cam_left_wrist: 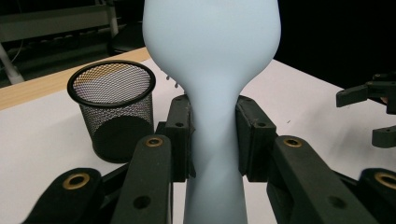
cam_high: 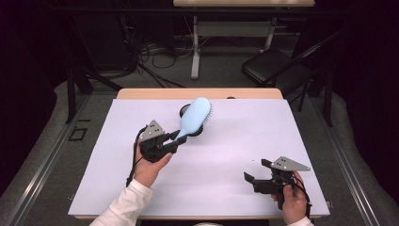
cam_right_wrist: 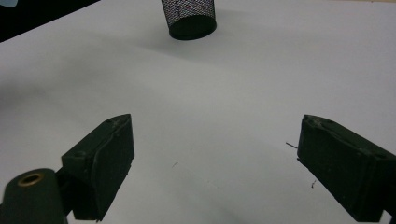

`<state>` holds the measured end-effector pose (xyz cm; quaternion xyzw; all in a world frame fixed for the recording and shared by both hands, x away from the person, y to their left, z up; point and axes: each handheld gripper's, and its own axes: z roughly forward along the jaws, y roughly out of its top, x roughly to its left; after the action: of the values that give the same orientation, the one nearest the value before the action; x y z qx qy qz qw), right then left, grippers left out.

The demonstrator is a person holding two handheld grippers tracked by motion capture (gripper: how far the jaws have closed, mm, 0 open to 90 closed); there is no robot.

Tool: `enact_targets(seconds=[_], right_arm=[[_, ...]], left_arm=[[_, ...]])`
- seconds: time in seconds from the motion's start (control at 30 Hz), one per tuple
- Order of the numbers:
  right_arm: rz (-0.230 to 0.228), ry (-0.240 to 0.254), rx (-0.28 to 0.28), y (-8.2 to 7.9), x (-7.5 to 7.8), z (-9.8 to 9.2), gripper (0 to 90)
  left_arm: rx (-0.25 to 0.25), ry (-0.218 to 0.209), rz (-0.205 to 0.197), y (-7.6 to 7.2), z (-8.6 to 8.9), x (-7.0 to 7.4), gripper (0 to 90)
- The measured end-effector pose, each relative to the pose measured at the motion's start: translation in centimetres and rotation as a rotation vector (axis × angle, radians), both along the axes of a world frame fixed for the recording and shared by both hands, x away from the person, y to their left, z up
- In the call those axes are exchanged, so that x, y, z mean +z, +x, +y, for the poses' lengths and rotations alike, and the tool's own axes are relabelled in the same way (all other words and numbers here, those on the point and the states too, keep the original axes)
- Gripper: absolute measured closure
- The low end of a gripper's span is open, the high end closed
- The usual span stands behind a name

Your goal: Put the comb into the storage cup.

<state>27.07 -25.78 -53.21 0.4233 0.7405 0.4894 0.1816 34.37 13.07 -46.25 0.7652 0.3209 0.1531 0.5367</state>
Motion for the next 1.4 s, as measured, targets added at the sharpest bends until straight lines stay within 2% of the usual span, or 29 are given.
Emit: enact_targets(seconds=[0.23,0.47,0.63,0.77,0.83,0.97,1.03,1.4], right_arm=[[0.009,0.01,0.011,0.0,0.1,0.2,10.6],[0.021,0.01,0.027,0.0,0.3,0.7,7.9],[0.077,0.025,0.008,0.3,0.4,1.5,4.9],[0.102,0.007,-0.009,0.5,0.4,1.9,2.3],[0.097,-0.037,-0.024,0.4,0.5,2.6,0.0],[0.098,-0.058,-0.012,0.3,0.4,3.0,0.0],[0.101,-0.097,-0.002,0.2,0.3,3.5,0.3],[0.111,-0.072,0.016,0.6,0.3,3.4,0.3]], left_arm=[[0.003,-0.01,-0.009,-0.3,-0.1,-0.1,69.4],[-0.002,-0.002,-0.017,-0.5,-0.4,-0.2,69.4],[-0.007,-0.002,-0.015,-0.6,-0.6,-0.4,69.4],[-0.01,0.0,-0.016,-0.5,-0.7,-0.5,69.4],[-0.011,0.0,-0.014,-0.5,-0.7,-0.6,69.4],[-0.011,-0.001,-0.02,-0.6,-0.7,-0.6,69.4],[-0.009,-0.004,-0.018,-0.6,-0.7,-0.5,69.4],[-0.006,-0.009,-0.026,-0.6,-0.6,-0.5,69.5]])
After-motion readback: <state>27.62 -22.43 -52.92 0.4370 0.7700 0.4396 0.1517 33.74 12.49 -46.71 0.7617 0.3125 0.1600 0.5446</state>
